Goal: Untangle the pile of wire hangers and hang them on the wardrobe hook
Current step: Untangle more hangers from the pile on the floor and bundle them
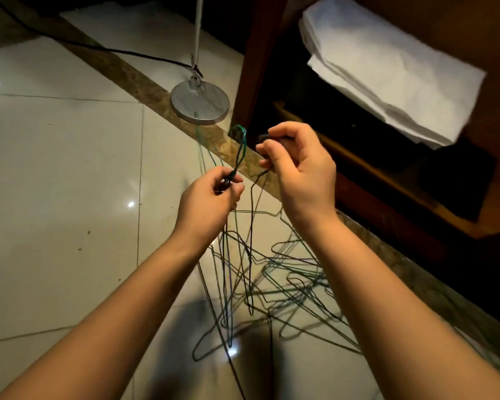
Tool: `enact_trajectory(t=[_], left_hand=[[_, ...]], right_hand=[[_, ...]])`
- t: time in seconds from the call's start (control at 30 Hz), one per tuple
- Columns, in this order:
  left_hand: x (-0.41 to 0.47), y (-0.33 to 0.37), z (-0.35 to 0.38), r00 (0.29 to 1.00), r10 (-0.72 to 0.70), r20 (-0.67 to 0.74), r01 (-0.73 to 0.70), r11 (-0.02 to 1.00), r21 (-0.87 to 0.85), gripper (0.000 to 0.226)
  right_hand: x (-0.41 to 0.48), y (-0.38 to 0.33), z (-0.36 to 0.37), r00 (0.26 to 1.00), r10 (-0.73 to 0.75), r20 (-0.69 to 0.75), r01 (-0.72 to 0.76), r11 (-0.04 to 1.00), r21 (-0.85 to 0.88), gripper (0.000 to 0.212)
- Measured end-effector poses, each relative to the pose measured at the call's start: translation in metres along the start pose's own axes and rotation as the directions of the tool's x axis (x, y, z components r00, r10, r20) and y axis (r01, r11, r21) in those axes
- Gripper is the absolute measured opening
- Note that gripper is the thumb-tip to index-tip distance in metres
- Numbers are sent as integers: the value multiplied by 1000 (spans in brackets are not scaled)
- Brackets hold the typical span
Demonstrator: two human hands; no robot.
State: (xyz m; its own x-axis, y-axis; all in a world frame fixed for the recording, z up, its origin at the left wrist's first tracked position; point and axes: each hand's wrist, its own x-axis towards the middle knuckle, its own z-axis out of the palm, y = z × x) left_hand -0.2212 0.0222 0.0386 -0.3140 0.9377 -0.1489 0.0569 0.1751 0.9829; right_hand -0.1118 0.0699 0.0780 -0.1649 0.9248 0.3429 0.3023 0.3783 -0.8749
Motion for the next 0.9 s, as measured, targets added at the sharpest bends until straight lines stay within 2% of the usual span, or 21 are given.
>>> enact_trajectory(t=[0.07, 0.2, 0.33, 0.5, 0.67, 0.8, 0.9], left_hand=[[-20, 13, 8, 998, 5, 70, -7, 1000, 28, 6], [-50, 43, 19, 992, 40, 121, -58, 986, 154, 28], [-86, 86, 35, 951, -22, 309, -32, 985, 171, 43], [-139, 131, 79, 909, -16, 417, -108, 956, 273, 30], [-199, 141, 156, 878, -98, 469, -2, 978, 208, 37], [-241, 133, 201, 854, -143, 499, 79, 986, 146, 26], [-267, 122, 228, 849, -169, 500, 122, 984, 127, 20]], right_hand=[[-22, -12, -15, 1000, 18, 14, -18, 1000, 19, 17], [-54, -40, -44, 999, 35, -17, -34, 996, 82, 11], [-78, -75, -82, 993, 24, -117, -9, 992, 128, 12], [-111, -107, -150, 966, 41, -257, -6, 991, 134, 13], [-156, -107, -228, 912, 117, -392, -68, 988, 137, 9], [-191, -95, -283, 893, 165, -420, -143, 986, 83, 11], [-222, -84, -315, 888, 175, -425, -194, 981, 0, 21]])
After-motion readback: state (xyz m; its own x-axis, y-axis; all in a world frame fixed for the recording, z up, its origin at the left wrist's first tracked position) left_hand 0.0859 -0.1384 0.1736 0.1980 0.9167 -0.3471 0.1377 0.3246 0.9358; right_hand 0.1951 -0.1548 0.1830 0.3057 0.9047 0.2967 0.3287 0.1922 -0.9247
